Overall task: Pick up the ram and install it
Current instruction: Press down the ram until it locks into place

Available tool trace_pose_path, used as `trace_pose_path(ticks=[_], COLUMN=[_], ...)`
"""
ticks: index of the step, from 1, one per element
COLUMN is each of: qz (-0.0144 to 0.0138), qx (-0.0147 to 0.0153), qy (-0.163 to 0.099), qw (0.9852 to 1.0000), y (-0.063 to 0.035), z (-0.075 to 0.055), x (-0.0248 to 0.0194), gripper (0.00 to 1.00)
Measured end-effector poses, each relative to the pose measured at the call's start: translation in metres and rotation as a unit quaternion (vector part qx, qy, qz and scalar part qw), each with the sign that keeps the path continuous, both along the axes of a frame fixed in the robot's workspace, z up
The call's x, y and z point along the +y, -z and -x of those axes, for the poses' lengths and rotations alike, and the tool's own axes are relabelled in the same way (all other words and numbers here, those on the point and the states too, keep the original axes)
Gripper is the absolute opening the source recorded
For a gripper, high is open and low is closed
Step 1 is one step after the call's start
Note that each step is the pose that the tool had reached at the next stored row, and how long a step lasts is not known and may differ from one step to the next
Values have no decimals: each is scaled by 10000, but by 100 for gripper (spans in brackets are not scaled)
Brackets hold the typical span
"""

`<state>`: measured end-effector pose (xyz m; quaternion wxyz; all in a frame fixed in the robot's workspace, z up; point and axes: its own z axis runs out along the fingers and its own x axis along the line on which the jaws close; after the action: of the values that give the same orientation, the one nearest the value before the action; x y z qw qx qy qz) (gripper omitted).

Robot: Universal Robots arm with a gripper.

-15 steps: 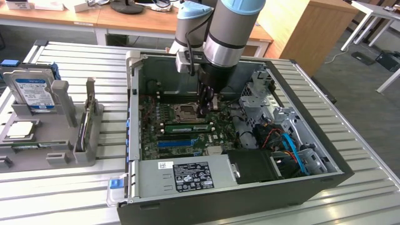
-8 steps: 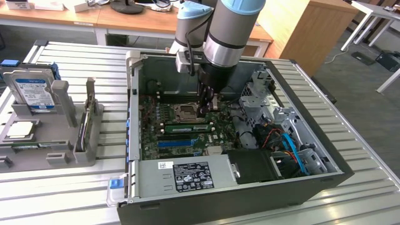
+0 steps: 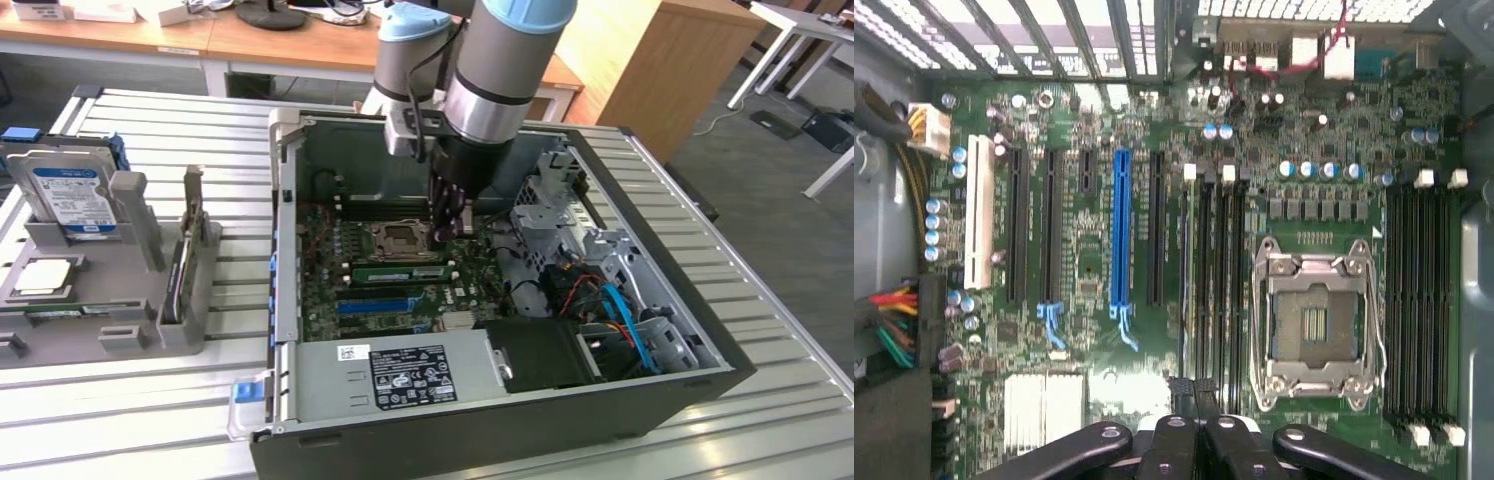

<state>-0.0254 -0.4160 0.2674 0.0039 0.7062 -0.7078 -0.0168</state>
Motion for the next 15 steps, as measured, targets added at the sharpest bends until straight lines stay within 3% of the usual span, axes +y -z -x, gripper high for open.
trace_pose_path(ticks=[9,15], qz=[0,0], qx=[2,2], qy=[-1,0], qw=[10000,10000], y=[0,0], z=[-194,-241], x=[0,0], gripper=[11,11])
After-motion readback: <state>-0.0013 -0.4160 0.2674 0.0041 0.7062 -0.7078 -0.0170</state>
